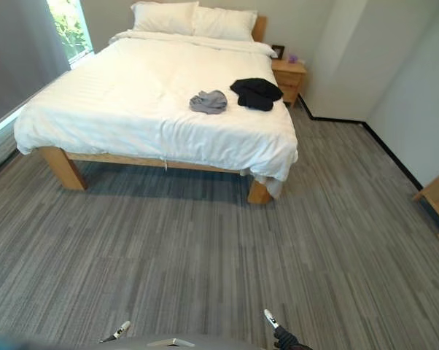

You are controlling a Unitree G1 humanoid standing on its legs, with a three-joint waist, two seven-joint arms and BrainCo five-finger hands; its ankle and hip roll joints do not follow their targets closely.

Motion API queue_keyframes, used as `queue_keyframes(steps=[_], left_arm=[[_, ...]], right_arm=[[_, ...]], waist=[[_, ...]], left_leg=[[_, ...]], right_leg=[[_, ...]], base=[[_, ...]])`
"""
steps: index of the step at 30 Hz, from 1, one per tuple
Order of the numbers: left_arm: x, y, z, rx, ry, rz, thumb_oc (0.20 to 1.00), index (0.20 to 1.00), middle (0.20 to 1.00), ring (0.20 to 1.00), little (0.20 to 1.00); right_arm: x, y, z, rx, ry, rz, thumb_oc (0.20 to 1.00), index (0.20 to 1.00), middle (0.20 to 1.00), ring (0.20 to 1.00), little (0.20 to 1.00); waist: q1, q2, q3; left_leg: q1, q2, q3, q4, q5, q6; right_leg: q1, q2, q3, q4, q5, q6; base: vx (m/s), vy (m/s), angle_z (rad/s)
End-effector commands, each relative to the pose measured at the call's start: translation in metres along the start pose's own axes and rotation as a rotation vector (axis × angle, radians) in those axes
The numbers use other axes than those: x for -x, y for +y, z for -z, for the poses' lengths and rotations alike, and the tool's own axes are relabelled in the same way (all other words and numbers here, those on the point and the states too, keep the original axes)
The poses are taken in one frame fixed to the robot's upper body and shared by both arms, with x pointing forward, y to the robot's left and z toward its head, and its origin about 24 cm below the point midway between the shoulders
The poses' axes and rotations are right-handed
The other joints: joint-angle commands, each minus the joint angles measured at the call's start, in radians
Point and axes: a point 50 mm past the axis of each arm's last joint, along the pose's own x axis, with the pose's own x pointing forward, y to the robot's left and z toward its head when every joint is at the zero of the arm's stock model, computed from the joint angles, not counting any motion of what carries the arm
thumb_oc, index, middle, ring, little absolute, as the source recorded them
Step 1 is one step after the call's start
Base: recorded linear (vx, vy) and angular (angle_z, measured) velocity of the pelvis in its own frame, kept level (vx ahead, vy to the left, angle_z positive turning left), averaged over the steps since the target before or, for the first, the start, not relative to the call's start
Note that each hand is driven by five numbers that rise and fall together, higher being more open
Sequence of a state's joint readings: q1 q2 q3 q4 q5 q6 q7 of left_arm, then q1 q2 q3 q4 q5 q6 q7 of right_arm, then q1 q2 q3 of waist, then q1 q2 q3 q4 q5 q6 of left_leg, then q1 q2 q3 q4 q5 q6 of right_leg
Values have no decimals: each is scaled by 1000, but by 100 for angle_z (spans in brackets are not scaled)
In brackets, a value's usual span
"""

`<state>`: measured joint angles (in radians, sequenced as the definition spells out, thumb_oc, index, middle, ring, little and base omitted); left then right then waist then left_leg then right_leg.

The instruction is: Pick up bed clothes into laundry basket.

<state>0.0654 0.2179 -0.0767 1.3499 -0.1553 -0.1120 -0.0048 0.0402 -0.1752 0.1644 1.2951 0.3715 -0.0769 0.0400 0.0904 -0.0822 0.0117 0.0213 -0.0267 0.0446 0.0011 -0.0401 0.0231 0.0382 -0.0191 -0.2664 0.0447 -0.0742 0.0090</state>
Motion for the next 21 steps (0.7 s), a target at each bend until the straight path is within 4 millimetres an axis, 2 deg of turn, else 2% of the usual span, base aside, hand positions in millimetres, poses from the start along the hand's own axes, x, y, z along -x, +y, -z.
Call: queue_keyframes(steps=[1,4,6,7,9,10,12,14,15,16,17,18,19,20,21], left_arm=[[-3,-14,-19,1,-43,26,1000,1000,1000,1000,1000],[-3,-12,-17,43,-34,16,1000,1000,1000,1000,1000],[-3,-11,-16,63,-31,11,1000,1000,1000,1000,1000],[-3,-8,-18,132,-33,-11,1000,1000,1000,1000,1000],[-3,-8,-18,132,-33,-11,1000,1000,1000,1000,1000],[-4,-5,-27,181,-59,-22,1000,1000,1000,1000,1000],[-5,-2,-56,192,-184,-32,1000,1000,1000,1000,1000],[0,5,-88,233,-335,-43,1000,1000,1000,1000,1000],[12,10,-119,266,-504,-32,1000,1000,1000,1000,1000],[12,10,-118,266,-502,-32,1000,1000,1000,1000,1000],[31,16,-143,276,-661,-18,1000,1000,1000,1000,1000],[31,16,-142,276,-661,-18,1000,1000,1000,1000,1000],[47,19,-157,310,-767,14,1000,1000,1000,1000,1000],[47,19,-157,310,-766,14,1000,1000,1000,1000,1000],[63,18,-171,327,-866,52,1000,1000,1000,1000,1000]], right_arm=[[0,-3,3,22,34,17,1000,1000,1000,1000,1000],[2,-12,12,14,72,52,1000,1000,1000,1000,1000],[2,-15,13,3,77,65,1000,1000,1000,1000,1000],[3,-21,11,-53,71,93,1000,1000,1000,1000,1000],[3,-21,11,-53,71,93,1000,1000,1000,1000,1000],[2,-29,2,-117,37,119,1000,1000,1000,1000,1000],[1,-35,-20,-182,-47,135,1000,1000,1000,1000,1000],[1,-36,-55,-234,-200,122,1000,1000,1000,1000,1000],[7,-35,-90,-220,-358,99,1000,1000,1000,1000,1000],[8,-34,-89,-220,-356,100,1000,1000,1000,1000,1000],[24,-32,-129,-150,-545,60,1000,1000,1000,1000,1000],[24,-32,-128,-150,-545,60,1000,1000,1000,1000,1000],[39,-33,-149,-78,-657,46,1000,1000,1000,1000,1000],[39,-34,-148,-77,-655,46,1000,1000,1000,1000,1000],[53,-30,-166,-54,-752,23,1000,1000,1000,1000,1000]], waist=[[1,6,17],[3,6,17],[2,7,16],[-2,9,12],[-2,10,13],[-10,14,11],[-18,21,10],[-25,26,14],[-30,29,17],[-30,29,16],[-33,31,22],[-34,31,19],[-36,32,20],[-36,32,19],[-37,33,21]], left_leg=[[31,24,45,-88,71,-59],[34,24,42,-88,68,-59],[37,24,42,-88,67,-59],[41,24,46,-88,65,-60],[41,24,46,-88,65,-60],[46,26,50,-88,63,-61],[49,28,55,-88,62,-61],[49,29,60,-88,64,-62],[45,30,67,-88,67,-64],[46,30,67,-88,67,-64],[49,31,73,-88,67,-64],[45,31,72,-88,69,-64],[41,31,75,-88,71,-63],[41,31,75,-88,70,-63],[39,31,75,-88,70,-61]], right_leg=[[36,-90,-47,-132,159,122],[41,-91,-50,-132,157,122],[42,-91,-51,-132,156,122],[45,-89,-49,-132,154,122],[46,-89,-49,-132,154,122],[47,-88,-44,-132,153,122],[47,-87,-38,-132,153,122],[43,-87,-30,-132,156,123],[38,-87,-27,-132,159,125],[39,-87,-27,-132,159,125],[37,-86,-24,-132,161,128],[34,-86,-24,-132,162,127],[31,-88,-25,-132,165,129],[31,-88,-25,-132,165,129],[29,-90,-25,-132,166,129]], base=[[0,0,0],[0,0,0],[0,0,0],[30,3,-3],[18,5,-3],[0,0,0],[8,20,-6],[-20,24,-7],[-24,17,-9],[-25,18,-13],[-13,10,-12],[-17,17,-12],[-6,8,-7],[-2,11,-7],[0,0,0]])
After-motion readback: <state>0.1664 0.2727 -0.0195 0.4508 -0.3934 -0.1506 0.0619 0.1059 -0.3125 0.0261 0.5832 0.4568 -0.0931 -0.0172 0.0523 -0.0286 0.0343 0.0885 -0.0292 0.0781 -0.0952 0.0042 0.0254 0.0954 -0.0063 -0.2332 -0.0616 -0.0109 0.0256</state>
